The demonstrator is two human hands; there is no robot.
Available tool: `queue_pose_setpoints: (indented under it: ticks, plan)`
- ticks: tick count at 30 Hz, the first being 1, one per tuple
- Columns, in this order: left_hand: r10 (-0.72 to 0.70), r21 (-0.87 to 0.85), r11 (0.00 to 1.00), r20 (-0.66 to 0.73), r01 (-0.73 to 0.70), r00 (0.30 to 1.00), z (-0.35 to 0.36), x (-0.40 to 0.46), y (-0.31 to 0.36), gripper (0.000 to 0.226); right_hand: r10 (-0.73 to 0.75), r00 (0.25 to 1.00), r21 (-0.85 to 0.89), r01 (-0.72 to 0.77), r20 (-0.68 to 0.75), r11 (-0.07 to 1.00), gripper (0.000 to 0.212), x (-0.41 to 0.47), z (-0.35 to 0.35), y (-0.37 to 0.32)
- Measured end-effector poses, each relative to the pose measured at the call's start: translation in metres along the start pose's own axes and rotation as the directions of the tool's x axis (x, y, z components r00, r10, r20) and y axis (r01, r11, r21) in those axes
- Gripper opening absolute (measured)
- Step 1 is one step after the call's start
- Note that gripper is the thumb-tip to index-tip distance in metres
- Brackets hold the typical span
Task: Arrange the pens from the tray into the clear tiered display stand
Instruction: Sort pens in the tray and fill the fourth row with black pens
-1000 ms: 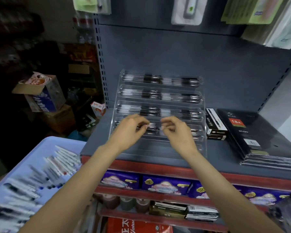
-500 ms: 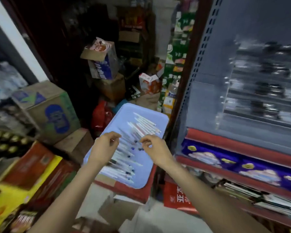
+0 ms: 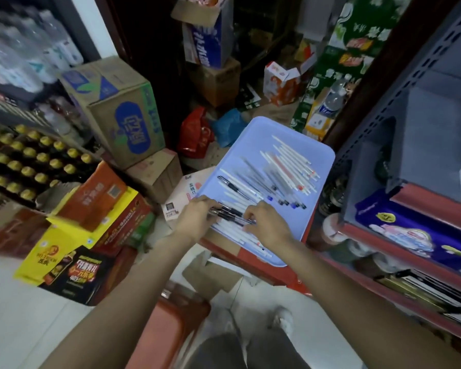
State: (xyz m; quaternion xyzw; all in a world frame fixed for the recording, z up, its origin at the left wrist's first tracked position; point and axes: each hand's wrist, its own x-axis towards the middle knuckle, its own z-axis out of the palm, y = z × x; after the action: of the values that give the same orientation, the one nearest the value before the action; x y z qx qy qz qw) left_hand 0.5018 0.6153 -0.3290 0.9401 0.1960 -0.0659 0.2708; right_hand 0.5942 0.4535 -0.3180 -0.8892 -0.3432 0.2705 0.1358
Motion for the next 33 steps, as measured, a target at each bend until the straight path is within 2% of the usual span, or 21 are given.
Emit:
queue_pose_setpoints:
  ticks: [11,14,18,22,26,29,33]
  plan:
    - [-0.012,-0.208,0.978,-0.019,0.007,1.0,-0.004,0.014,-0.005,0.022,0.005,1.0,-0.211,-0.007,-0.01,0.978,0.023,0.006,-0.003,-0.004]
    - [0.01,-0.215,0.976,-0.056,-0.022,0.998,-0.006,0.016,-0.003,0.007,-0.013,1.0,-0.267,0.014,0.005,0.964,0.023,0.006,-0.006,-0.007]
    - [-0.017,-0.182,0.983,-0.05,0.008,0.999,-0.004,0.019,-0.005,0.008,-0.056,0.998,-0.327,0.056,0.009,0.943,0.023,0.008,-0.003,-0.008]
    - [-0.041,-0.155,0.987,-0.066,0.03,0.997,0.001,0.019,-0.008,0.005,-0.047,0.998,-0.373,0.03,-0.037,0.927,0.019,0.008,0.002,-0.011]
    - [-0.063,-0.143,0.988,-0.087,0.051,0.994,0.0,0.022,-0.01,0.014,-0.057,0.996,-0.419,0.02,-0.075,0.908,0.018,0.008,0.005,-0.014]
    - [-0.119,-0.24,0.966,-0.075,0.098,0.99,0.001,0.024,-0.01,0.018,-0.076,0.994,-0.397,0.039,-0.078,0.917,0.016,0.008,0.006,-0.014]
    - [-0.191,-0.42,0.897,-0.082,0.139,0.978,0.0,0.022,-0.009,0.013,-0.069,0.996,-0.34,0.046,-0.054,0.939,0.014,0.006,0.005,-0.017]
